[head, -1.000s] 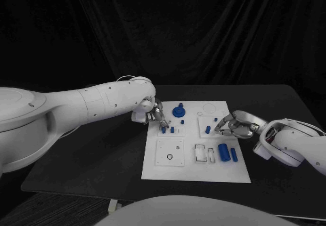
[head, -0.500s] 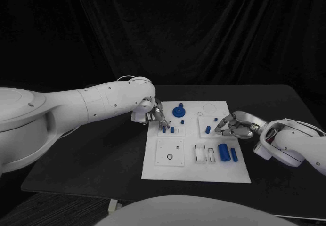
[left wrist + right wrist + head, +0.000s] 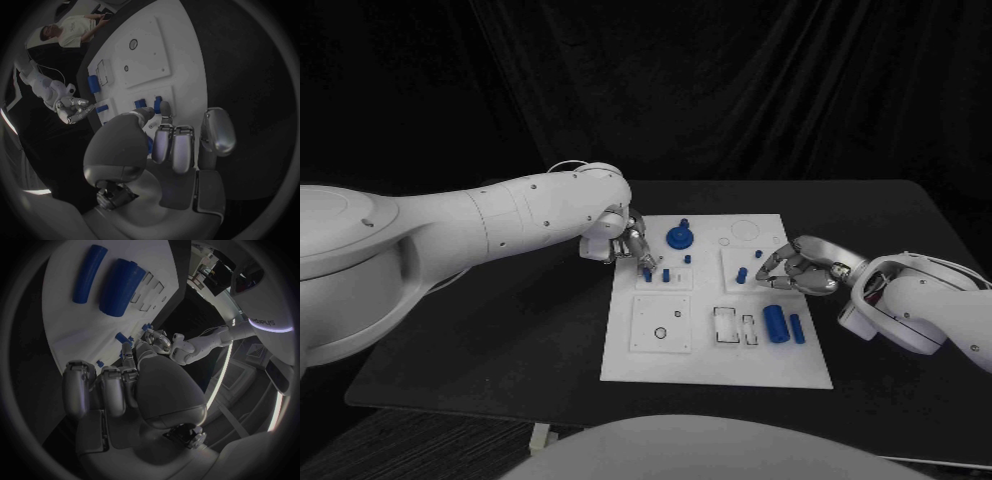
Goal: Assemble the parts on the task board
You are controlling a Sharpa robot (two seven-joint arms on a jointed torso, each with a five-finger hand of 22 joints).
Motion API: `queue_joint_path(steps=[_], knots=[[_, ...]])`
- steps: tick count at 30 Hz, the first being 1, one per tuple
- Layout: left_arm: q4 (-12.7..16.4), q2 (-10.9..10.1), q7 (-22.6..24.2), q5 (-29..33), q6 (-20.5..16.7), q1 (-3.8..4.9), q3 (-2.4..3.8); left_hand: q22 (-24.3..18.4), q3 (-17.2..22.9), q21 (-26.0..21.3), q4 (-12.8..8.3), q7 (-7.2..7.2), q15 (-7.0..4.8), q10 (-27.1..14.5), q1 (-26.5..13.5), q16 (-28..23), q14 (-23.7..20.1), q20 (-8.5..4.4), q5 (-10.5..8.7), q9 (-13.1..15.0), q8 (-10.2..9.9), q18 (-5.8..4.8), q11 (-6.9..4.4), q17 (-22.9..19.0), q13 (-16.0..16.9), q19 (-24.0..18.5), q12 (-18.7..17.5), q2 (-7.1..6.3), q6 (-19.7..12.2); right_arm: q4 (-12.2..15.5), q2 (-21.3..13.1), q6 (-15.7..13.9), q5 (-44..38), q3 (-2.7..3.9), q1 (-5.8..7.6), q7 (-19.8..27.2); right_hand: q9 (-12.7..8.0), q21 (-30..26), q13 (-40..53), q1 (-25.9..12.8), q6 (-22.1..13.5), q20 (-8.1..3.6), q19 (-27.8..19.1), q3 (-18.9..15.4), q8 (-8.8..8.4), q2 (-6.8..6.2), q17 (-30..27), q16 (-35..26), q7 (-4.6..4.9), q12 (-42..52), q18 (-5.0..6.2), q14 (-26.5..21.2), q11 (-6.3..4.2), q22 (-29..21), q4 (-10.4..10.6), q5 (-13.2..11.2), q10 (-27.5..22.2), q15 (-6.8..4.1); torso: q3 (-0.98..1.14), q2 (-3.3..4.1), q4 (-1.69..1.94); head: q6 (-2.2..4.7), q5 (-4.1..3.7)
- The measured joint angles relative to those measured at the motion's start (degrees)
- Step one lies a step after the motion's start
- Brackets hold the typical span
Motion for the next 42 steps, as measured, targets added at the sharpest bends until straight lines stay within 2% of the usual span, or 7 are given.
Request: queue_joint_path(steps=[3, 6, 15, 22, 27, 33, 42], knots=[[-0.08, 0.14, 0.03, 0.0, -0.07, 0.0, 0.0, 0.0, 0.8, 0.0, -0.51, 0.0, -0.13, 0.02, 0.3, 0.0, -0.13, -0.14, 2.2, 0.35, 0.08, 0.0, -0.02, 0.0, 0.0, 0.14, 0.0, -0.29, 0.0, 0.0, 0.02, 0.03, 0.0, 0.0, -0.01, -0.02, 0.0, 0.0, 0.0, 0.0, 0.0, 0.0, 0.0, 0.0, 0.0, 0.0, 0.0, 0.0, 0.0, 0.02, 0.0, -0.01, 0.0, 0.0, 0.0, 0.0, 0.0, 0.01, 0.0, 0.0, -0.01, 0.0, 0.01], [-0.14, 0.23, 0.06, 0.0, -0.12, 0.0, 0.0, 0.0, 1.38, 0.22, -0.77, 0.01, -0.21, 0.02, 0.53, 0.0, -0.21, -0.14, 3.09, 0.54, 0.31, 0.0, -0.02, 0.0, 0.0, 0.14, 0.0, -0.53, 0.0, 0.0, 0.02, 0.06, 0.0, 0.0, -0.01, -0.04, 0.0, 0.0, 0.0, 0.0, 0.0, 0.0, 0.0, 0.0, 0.0, 0.0, 0.0, 0.0, 0.0, 0.03, 0.0, 0.06, 0.0, 0.0, 0.0, 0.0, 0.0, -0.06, -0.01, -0.01, -0.01, 0.0, 0.02], [-0.23, 0.33, 0.1, -0.01, -0.15, 0.0, 0.0, 0.0, 5.85, 0.22, -2.49, -0.08, -0.41, 0.06, 1.53, 0.0, 0.0, -0.35, 3.47, 0.56, 0.3, 0.0, -0.4, 0.0, 0.0, 0.35, 0.0, -1.62, 0.36, -0.11, 0.02, 0.17, 0.0, -0.01, -0.04, -0.11, -0.01, 0.0, 0.0, 0.0, 0.0, 0.0, 0.0, 0.0, 0.0, 0.0, 0.0, 0.0, 0.0, 0.17, 0.0, 0.14, 0.0, -0.01, 0.0, 0.42, 0.0, -0.13, -0.02, -0.01, -0.01, 0.0, -0.06], [0.32, -0.01, 0.14, -0.01, -0.39, 0.0, 0.0, 0.0, 9.46, 0.52, -3.1, -0.2, -0.62, 0.06, 2.89, 0.0, -0.21, -0.55, 3.44, 0.22, -0.49, 0.0, -0.4, 0.0, 0.0, 0.55, 0.0, -3.9, 1.08, -0.25, 0.05, 0.24, 0.0, -0.01, -0.05, -0.21, 0.04, -0.62, 0.0, 0.0, 0.0, 0.0, 0.0, 0.0, 0.0, 0.0, 0.0, 0.0, 0.0, 0.2, 0.0, 0.14, 0.0, -0.01, 0.0, 0.42, 0.0, -0.12, -0.02, -0.01, -0.01, 0.0, -0.06], [2.2, -1.23, -0.01, 0.02, -1.35, 0.0, 0.02, 0.0, 9.75, 0.97, -2.98, 0.3, -0.62, 0.06, 3.19, 0.0, -0.21, -0.55, 2.86, -0.16, -1.04, 0.0, -0.4, 0.0, 0.0, 0.55, 0.0, -4.65, 1.59, -0.25, -0.03, 0.26, 0.0, 0.0, -0.06, -0.35, 0.03, -0.62, 0.0, 0.09, 0.0, 0.0, 0.0, 0.0, 0.0, 0.08, 0.0, 0.0, 0.0, 0.24, 0.0, 0.18, 0.62, -0.01, 0.0, 0.42, -0.63, -0.09, -0.02, -0.01, -0.01, 0.0, -0.19], [5.56, -3.26, -0.54, 0.08, -4.5, 0.0, 0.02, 0.0, 10.0, 1.08, -3.22, 0.41, -0.62, 0.06, 3.19, 0.0, -0.21, -0.55, 2.32, -0.39, -1.37, 0.0, -0.4, 0.0, 0.0, 0.55, 0.0, -4.65, 1.7, -0.24, -0.24, 0.25, 0.0, 0.0, -0.07, -0.65, 0.03, -0.89, 0.81, 0.24, 0.0, 0.0, 0.0, 0.0, 0.0, 0.21, 0.0, 0.0, 0.0, -0.01, 0.0, 0.18, 0.62, -0.02, 0.0, 0.42, -0.63, -0.09, -0.02, -0.01, -0.01, 0.0, -0.23], [12.61, -7.85, -1.55, 0.48, -13.06, 0.0, -0.02, 0.0, 9.11, 1.57, -4.1, 0.76, -0.62, 0.06, 2.95, -0.02, -0.21, -0.75, 2.95, -1.1, -2.05, 0.0, -0.4, 0.0, 0.0, 0.75, 0.0, -4.4, 1.55, -0.13, -0.44, 0.05, 0.0, -0.01, -0.08, -1.01, 0.03, -1.56, 0.83, 0.29, 0.0, 0.0, 0.0, 0.0, 0.0, 0.15, 0.0, 0.0, 0.0, -0.01, 0.0, 0.18, 0.62, -0.02, 0.0, 0.41, -0.63, -0.08, -0.02, -0.04, -0.01, 0.0, -0.24]])
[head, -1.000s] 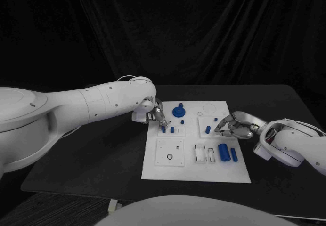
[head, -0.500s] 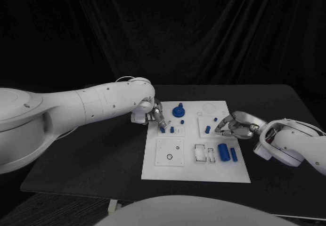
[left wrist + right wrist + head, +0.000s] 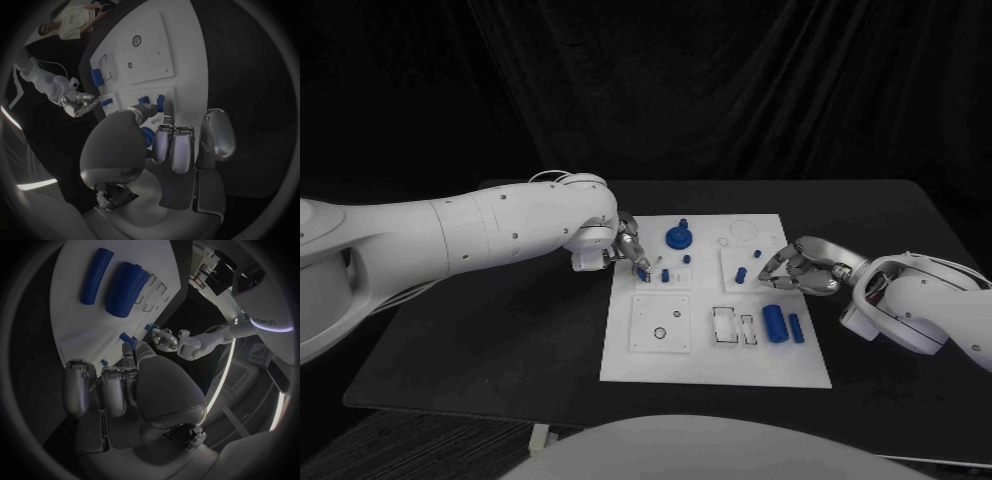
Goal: Assemble the parts on the task board
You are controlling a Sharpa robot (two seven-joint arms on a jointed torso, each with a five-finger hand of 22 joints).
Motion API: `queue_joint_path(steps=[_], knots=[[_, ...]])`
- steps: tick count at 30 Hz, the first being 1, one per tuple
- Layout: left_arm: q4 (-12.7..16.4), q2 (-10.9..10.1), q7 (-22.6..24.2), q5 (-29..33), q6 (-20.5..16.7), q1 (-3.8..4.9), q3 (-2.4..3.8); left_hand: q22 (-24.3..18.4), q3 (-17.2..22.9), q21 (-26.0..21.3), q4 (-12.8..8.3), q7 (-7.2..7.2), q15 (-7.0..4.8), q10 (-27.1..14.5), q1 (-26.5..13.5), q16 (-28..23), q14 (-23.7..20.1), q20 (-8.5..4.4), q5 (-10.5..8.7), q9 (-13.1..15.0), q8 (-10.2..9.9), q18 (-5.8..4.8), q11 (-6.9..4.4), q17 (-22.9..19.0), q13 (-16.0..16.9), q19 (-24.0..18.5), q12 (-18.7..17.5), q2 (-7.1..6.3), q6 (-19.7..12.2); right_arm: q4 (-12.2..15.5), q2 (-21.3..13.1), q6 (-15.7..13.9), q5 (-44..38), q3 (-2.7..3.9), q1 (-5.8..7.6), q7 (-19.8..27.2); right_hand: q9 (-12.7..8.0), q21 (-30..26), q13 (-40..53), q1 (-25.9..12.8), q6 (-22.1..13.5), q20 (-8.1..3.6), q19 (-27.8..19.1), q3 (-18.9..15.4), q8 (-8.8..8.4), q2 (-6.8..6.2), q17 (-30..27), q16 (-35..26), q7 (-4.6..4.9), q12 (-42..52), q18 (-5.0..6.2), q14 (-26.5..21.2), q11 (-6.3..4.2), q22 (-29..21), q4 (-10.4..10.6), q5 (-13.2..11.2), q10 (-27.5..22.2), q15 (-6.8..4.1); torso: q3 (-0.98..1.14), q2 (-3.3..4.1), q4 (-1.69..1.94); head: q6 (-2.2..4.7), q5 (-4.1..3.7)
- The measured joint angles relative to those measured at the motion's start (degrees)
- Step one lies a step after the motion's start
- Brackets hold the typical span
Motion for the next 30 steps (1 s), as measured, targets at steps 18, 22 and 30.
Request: queue_joint_path(steps=[18, 22, 30], knots=[[15.93, -9.61, -0.25, -4.16, -23.12, -0.06, -0.04, 0.0, -1.5, 0.51, -1.5, 0.5, 0.0, 0.0, 1.0, -0.21, 0.0, 0.22, 0.35, -1.78, -1.06, -0.01, 0.0, 0.0, 0.0, 0.21, 0.23, 1.14, -0.07, 1.32, -0.85, -2.78, 0.01, 0.01, -0.09, -0.04, 0.04, -0.46, 0.0, -0.02, 0.0, 0.0, 0.0, 0.0, 0.0, -0.02, 0.0, 0.0, 0.0, 0.04, 0.0, 0.0, 0.0, 0.04, 0.0, 0.0, 0.0, 0.01, 0.02, 0.01, -0.01, 0.0, -0.26], [17.21, -9.67, -0.41, -5.09, -26.63, -0.61, -0.01, 0.0, -1.67, 0.51, -1.67, 0.48, 0.0, 0.0, 1.16, -0.21, 0.0, 0.22, 0.35, -2.07, -1.2, 0.0, 0.0, 0.0, 0.0, 0.21, 0.23, 1.3, 0.33, 1.86, -1.08, -3.85, 0.01, 0.0, -0.14, 0.05, 0.04, -0.51, 0.0, -0.02, 0.0, 0.0, 0.0, 0.16, 0.0, -0.02, 0.0, 0.0, 0.0, 0.13, 0.0, -0.01, 0.0, 0.04, -0.16, 0.44, 0.0, 0.01, 0.07, -0.01, -0.03, 0.0, -0.33], [17.96, -9.69, -1.56, -6.12, -30.37, -2.7, -0.05, 0.0, -1.82, 0.35, -1.83, 0.56, 0.0, 0.0, 1.63, -1.05, 0.0, 0.22, -0.02, -2.67, -1.59, -0.01, 0.0, 0.0, 0.0, 0.21, -0.04, 1.78, 0.42, 2.45, -1.38, -5.53, 0.01, 0.0, -0.22, 0.21, 0.09, -0.51, 0.0, -0.02, 0.0, 0.0, 0.0, 0.16, 0.0, -0.02, 0.0, 0.0, 0.0, 0.2, 0.0, -0.01, 0.0, 0.03, -0.16, 0.44, 0.0, 0.01, 0.07, -0.01, -0.02, 0.0, -0.86]])
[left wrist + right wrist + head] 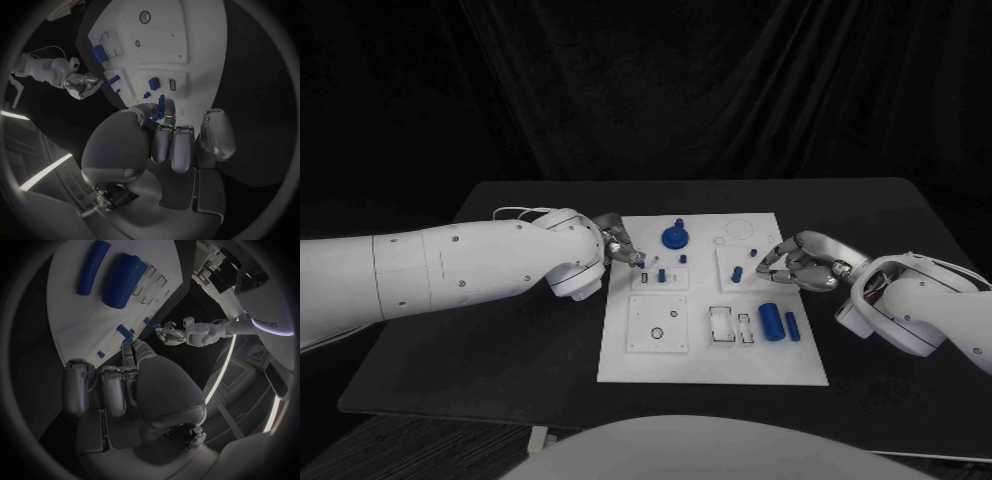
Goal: Assemble the parts on the task board
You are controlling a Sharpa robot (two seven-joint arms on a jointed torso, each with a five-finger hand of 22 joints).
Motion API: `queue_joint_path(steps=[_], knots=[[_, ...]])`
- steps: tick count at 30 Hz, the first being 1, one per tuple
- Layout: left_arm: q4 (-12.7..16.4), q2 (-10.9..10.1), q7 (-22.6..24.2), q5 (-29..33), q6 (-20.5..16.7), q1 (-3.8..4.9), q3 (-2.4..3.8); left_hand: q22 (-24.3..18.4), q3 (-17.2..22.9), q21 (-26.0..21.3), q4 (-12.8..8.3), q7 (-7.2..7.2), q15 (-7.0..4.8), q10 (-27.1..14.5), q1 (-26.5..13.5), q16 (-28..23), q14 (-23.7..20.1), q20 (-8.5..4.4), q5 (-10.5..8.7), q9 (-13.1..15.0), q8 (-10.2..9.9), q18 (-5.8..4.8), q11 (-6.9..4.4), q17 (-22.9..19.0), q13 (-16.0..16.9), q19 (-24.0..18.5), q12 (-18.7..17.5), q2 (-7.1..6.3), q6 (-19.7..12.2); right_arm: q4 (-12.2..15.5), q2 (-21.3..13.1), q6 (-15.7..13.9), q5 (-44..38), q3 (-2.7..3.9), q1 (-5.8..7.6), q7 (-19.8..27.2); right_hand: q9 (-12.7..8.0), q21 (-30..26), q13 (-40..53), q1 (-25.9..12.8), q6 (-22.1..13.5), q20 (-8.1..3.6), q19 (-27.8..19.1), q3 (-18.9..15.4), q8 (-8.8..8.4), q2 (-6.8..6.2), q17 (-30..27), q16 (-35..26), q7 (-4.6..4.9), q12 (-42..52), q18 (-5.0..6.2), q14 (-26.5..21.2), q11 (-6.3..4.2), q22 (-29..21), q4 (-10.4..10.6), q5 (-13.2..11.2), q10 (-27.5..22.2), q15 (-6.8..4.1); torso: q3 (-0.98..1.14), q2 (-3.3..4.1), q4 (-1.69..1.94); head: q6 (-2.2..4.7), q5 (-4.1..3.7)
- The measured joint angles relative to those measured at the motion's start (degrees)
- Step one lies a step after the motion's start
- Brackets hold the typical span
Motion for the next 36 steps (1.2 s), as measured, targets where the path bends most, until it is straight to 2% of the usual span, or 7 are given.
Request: queue_joint_path(steps=[8, 11, 13, 16, 18, 29, 36], knots=[[-0.04, 0.42, -1.49, -0.46, -0.57, -1.26, -0.02, 0.0, -0.23, -0.08, -0.23, 0.01, 0.0, 0.0, 0.27, 0.0, 0.0, 0.0, 0.07, -0.45, -0.04, 0.0, 0.0, 0.0, 0.0, 0.0, -0.21, 0.27, -0.02, 0.09, -0.03, -0.85, 0.0, 0.0, -0.56, 0.09, -0.01, -0.23, 0.0, 0.0, 0.0, 0.0, 0.0, 0.0, 0.0, 0.0, 0.0, 0.0, 0.0, 0.01, 0.0, 0.0, 0.0, -0.01, 0.0, 0.0, 0.0, 0.0, -0.04, 0.03, 0.01, 0.0, 0.18], [-0.17, 0.6, -2.01, -0.61, -0.33, -1.42, -0.02, 0.0, -0.23, -0.08, -0.23, 0.03, 0.0, 0.0, 0.39, 0.0, 0.0, 0.0, 1.98, -0.51, -0.04, 0.0, 0.0, 0.0, 0.0, 0.0, -0.4, 0.39, -0.03, 0.1, 0.04, -0.97, 0.0, 0.0, -0.83, 0.11, -0.01, -0.22, 0.0, 0.0, 0.0, 0.0, 0.0, 0.0, 0.0, 0.0, 0.0, 0.0, 0.0, 0.01, 0.0, 0.0, 0.0, -0.01, 0.0, 0.0, 0.0, 0.0, -0.04, 0.03, 0.01, 0.0, 0.28], [-0.31, 0.74, -2.27, -0.76, -0.11, -1.47, -0.01, 0.0, -0.24, -0.08, -0.23, 0.06, 0.0, 0.0, 0.42, 0.0, 0.0, 0.0, 2.41, -0.51, -0.04, 0.0, 0.0, 0.0, 0.0, 0.0, -0.4, 0.42, -0.07, 0.1, 0.05, -1.03, 0.0, -0.01, -0.92, 0.13, -0.01, -0.22, 0.0, 0.0, 0.0, 0.0, 0.0, 0.0, 0.0, -0.01, 0.0, 0.0, 0.0, 0.01, 0.0, 0.0, 0.0, -0.01, 0.0, 0.24, 0.0, 0.0, -0.04, 0.03, 0.01, 0.0, 0.28], [-0.54, 1.11, -2.55, -1.09, 0.26, -1.57, -0.01, 0.0, -0.39, -0.08, -0.4, 0.13, 0.0, 0.0, 0.51, 0.0, 0.0, 0.0, 2.41, -0.52, -0.04, 0.0, 0.0, 0.0, 0.0, 0.0, -0.4, 0.51, -0.13, 0.1, 0.06, -1.1, 0.0, -0.02, -1.01, 0.15, -0.01, -0.22, 0.0, -0.01, 0.0, 0.0, 0.0, 0.0, 0.0, -0.01, 0.0, 0.0, 0.0, 0.02, 0.16, 0.0, 0.0, -0.01, 0.0, 0.24, 0.0, 0.0, -0.04, 0.03, 0.04, 0.0, 0.31], [-0.72, 1.37, -2.66, -1.33, 0.55, -1.62, -0.01, 0.0, -0.4, -0.08, -0.39, 0.14, 0.0, 0.0, 0.53, 0.0, 0.0, 0.0, 2.41, -0.52, -0.04, 0.0, 0.0, 0.0, 0.0, 0.0, -0.4, 0.53, -0.14, 0.1, 0.09, -1.14, 0.0, -0.01, -1.05, 0.17, -0.01, -0.22, 0.0, -0.01, 0.0, 0.0, 0.0, 0.0, 0.0, -0.01, 0.0, 0.0, 0.0, 0.02, 0.91, 0.0, 0.0, -0.01, 0.0, 0.24, 0.0, 0.0, -0.04, 0.03, 0.04, 0.0, 0.37], [-1.98, 2.48, -2.6, -2.94, 1.94, -2.31, 0.0, 0.0, -0.66, -0.08, -0.66, 0.36, 0.0, -0.21, 0.8, 0.0, 0.0, 0.0, 2.41, -0.78, -0.04, 0.0, 0.21, 0.0, 0.0, 0.0, -0.12, 0.8, -0.36, 0.16, 0.02, -1.39, 0.01, 0.0, -1.11, 0.28, -0.02, -0.49, 0.0, -0.01, 0.14, 0.0, 0.0, 0.1, 0.0, -0.01, 0.0, 0.0, -0.14, -0.19, 0.9, 0.0, 0.0, -0.02, -0.1, 0.24, 0.0, 0.01, -0.05, 0.04, 0.04, 0.0, 0.15], [-2.42, 2.98, -2.31, -3.91, 2.26, -2.84, 0.02, 0.0, -0.71, -0.08, -0.71, 0.44, 0.0, -0.21, 0.87, 0.0, 0.0, 0.0, 2.4, -0.88, -0.04, 0.0, 0.21, 0.0, 0.0, 0.0, -0.12, 0.87, -0.44, 0.19, 0.01, -1.53, 0.01, 0.0, -1.12, 0.34, -0.02, -0.49, 0.0, -0.01, 0.21, 0.0, 0.0, 0.16, 0.0, -0.01, 0.0, 0.0, -0.21, -0.19, 0.9, 0.0, 0.0, -0.02, -0.16, 0.24, 0.0, 0.01, -0.05, 0.03, 0.01, 0.0, 0.3]])
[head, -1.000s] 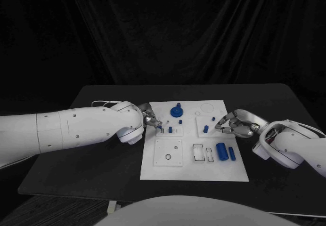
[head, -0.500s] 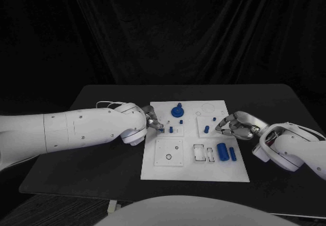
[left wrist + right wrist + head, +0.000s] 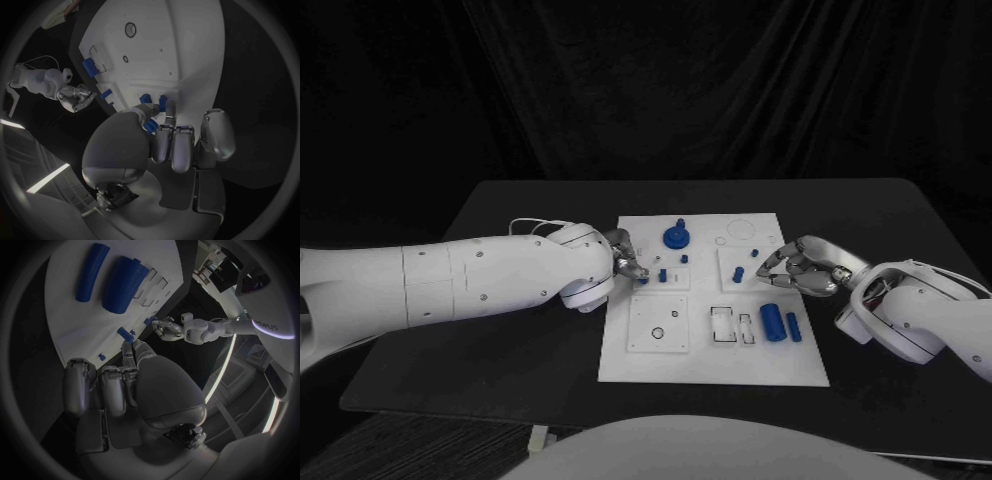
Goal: Assemble the parts on the task board
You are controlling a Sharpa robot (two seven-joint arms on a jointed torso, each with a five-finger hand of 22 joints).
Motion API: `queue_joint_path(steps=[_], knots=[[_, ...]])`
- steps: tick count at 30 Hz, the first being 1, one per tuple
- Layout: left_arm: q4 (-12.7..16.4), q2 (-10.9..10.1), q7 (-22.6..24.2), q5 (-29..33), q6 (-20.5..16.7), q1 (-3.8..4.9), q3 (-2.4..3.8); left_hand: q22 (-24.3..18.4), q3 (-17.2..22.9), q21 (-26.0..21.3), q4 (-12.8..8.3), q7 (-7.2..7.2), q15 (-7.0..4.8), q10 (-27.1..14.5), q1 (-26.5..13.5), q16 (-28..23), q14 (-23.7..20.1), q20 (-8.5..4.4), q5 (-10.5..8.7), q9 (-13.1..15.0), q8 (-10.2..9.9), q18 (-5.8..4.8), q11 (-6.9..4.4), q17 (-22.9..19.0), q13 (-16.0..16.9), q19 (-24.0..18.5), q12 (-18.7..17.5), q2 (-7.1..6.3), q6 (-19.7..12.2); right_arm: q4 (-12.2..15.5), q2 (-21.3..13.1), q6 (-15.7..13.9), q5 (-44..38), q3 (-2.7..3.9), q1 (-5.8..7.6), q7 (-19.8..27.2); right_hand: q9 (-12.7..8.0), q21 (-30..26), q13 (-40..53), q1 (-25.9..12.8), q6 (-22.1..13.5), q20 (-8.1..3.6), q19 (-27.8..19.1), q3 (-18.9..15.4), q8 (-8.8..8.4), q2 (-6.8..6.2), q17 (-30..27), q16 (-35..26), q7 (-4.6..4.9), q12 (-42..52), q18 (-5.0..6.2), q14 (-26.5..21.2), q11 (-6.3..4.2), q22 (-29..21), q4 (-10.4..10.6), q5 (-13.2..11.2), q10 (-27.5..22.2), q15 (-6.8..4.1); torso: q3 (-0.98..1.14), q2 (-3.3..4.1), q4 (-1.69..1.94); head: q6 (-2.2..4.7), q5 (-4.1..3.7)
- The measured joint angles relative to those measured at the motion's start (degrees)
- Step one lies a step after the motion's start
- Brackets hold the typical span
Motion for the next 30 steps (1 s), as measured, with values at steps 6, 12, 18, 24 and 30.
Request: queue_joint_path(steps=[6, 12, 18, 24, 30], knots=[[-0.07, 0.07, 0.33, -0.99, -0.01, -0.16, 0.04, 0.0, 0.0, 0.0, 0.0, 0.1, 0.0, 0.0, 0.0, 0.0, 0.0, 0.0, 0.0, -0.02, 0.0, 0.0, 0.0, 0.0, 0.0, 0.0, 0.0, 0.0, -0.1, 0.0, 0.0, -0.07, 0.0, 0.0, -0.02, 0.05, 0.0, 0.0, 0.0, 0.0, 0.0, 0.0, 0.0, 0.0, 0.0, 0.0, 0.0, 0.0, 0.0, 0.0, 0.0, 0.0, 0.0, 0.0, 0.0, 0.0, 0.0, 0.0, 0.0, 0.0, 0.0, 0.0, -0.16], [-0.17, 0.1, 0.58, -1.59, -0.06, -0.29, 0.06, 0.0, 0.0, 0.0, 0.0, 0.19, 0.0, 0.0, 0.01, 0.0, 0.0, 0.0, -0.09, -0.03, 0.0, 0.01, 0.0, 0.0, 0.0, 0.0, -0.01, 0.01, -0.2, 0.02, -0.04, -0.12, 0.0, -0.01, -0.05, 0.08, 0.06, 0.0, 0.0, 0.0, 0.0, 0.0, 0.0, 0.0, 0.0, 0.0, 0.0, 0.0, 0.0, 0.0, -0.01, 0.0, 0.0, 0.0, 0.0, 0.24, 0.0, 0.0, -0.01, 0.01, 0.0, 0.0, -0.25], [-0.03, -0.08, 0.82, -1.92, -0.23, -0.38, 0.07, 0.0, 0.0, 0.0, 0.0, 0.21, 0.0, 0.0, 0.07, 0.0, 0.0, 0.0, -0.1, -0.05, 0.0, 0.0, 0.0, 0.0, 0.0, 0.0, -0.01, 0.07, -0.21, 0.04, -0.07, -0.15, 0.0, -0.01, -0.09, 0.1, 0.05, 0.0, 0.0, -0.17, 0.0, 0.0, 0.0, 0.0, 0.0, -0.18, 0.0, 0.0, 0.0, 0.03, -0.01, 0.0, 0.0, -0.01, 0.0, 0.24, 0.0, 0.0, -0.01, 0.03, 0.02, 0.0, -0.3], [0.71, -0.67, 0.89, -2.58, -0.57, -0.47, 0.03, 0.0, -0.16, 0.0, -0.16, 0.26, 0.0, 0.0, 0.08, 0.0, 0.0, 0.0, -0.13, -0.16, -0.01, 0.0, 0.0, 0.0, 0.0, 0.0, 0.22, 0.08, -0.26, 0.04, -0.09, -0.18, 0.0, 0.0, -0.24, 0.12, 0.05, 0.01, -0.09, -0.02, 0.0, 0.0, 0.0, 0.0, 0.0, -0.44, 0.0, 0.0, 0.0, 0.0, -0.01, 0.0, 0.0, -0.01, 0.0, 0.24, 0.0, 0.0, -0.01, 0.03, 0.02, 0.0, -0.22], [1.21, -0.83, 0.85, -3.66, -0.74, -0.54, -0.01, 0.0, -0.31, 0.0, -0.31, 0.25, 0.0, 0.0, 0.16, 0.0, 0.0, 0.0, -0.23, -0.25, -0.01, 0.0, 0.0, 0.0, 0.0, 0.0, 0.42, 0.16, -0.26, 0.11, -0.17, -0.26, 0.0, 0.0, -0.32, 0.15, 0.05, 0.01, -0.1, -0.02, 0.0, 0.0, 0.0, 0.0, 0.0, -0.44, 0.0, 0.0, 0.0, 0.01, -0.01, 0.0, 0.0, 0.03, 0.0, 0.24, 0.0, 0.0, -0.01, 0.02, 0.02, 0.0, -0.18]])
